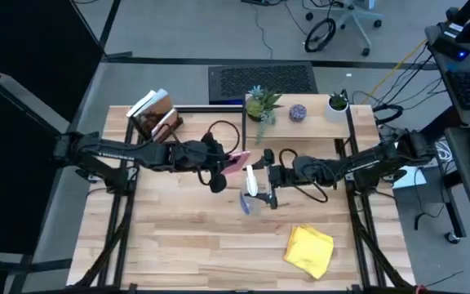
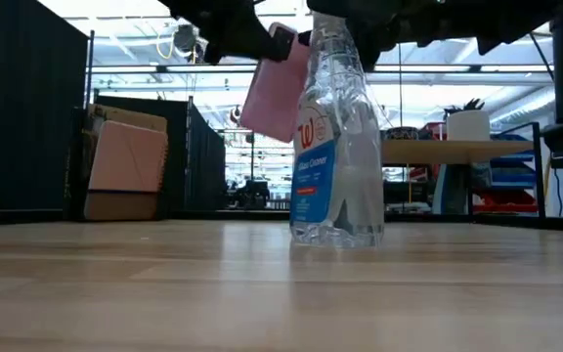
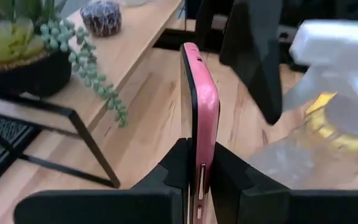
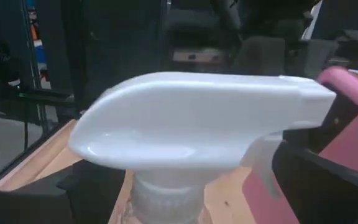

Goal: Apply microfiber cloth
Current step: Spray the back of the cellphone using the glass cleaner spray

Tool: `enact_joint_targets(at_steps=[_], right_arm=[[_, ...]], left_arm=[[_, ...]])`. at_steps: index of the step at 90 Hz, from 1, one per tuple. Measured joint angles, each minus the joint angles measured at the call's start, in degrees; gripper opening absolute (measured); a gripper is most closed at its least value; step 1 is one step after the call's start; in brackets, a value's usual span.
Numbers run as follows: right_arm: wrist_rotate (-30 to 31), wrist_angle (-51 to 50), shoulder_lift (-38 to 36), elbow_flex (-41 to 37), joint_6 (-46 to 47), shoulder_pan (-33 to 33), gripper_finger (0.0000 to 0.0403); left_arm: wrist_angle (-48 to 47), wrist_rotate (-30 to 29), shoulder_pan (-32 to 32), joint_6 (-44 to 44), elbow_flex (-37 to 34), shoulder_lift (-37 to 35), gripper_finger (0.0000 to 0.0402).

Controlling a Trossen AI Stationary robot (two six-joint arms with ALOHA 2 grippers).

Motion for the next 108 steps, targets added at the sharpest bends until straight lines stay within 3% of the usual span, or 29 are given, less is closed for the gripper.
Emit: enact_joint_targets(at_steps=[23, 62, 86, 108], right_arm=[[0.01, 0.1, 0.0, 0.0, 0.0, 0.02, 0.0355], [-0.03, 0.12, -0.03, -0.02, 0.11, 0.07, 0.0265], [1.95, -0.77, -0.22, 0.04, 1.52, 0.07, 0.029], [5.78, -17.02, -1.22, 6.48, 2.59, 0.04, 0.0338]], left_arm=[[2.03, 0.41, 0.0, 2.99, 2.11, -1.75, 0.0022], [2.06, 1.15, 0.0, 2.95, 2.13, -1.87, 0.0022], [2.03, 1.15, 0.0, 2.99, 2.13, -1.87, 0.0022], [2.03, 1.13, 0.02, 3.04, 2.13, -1.87, 0.0022]])
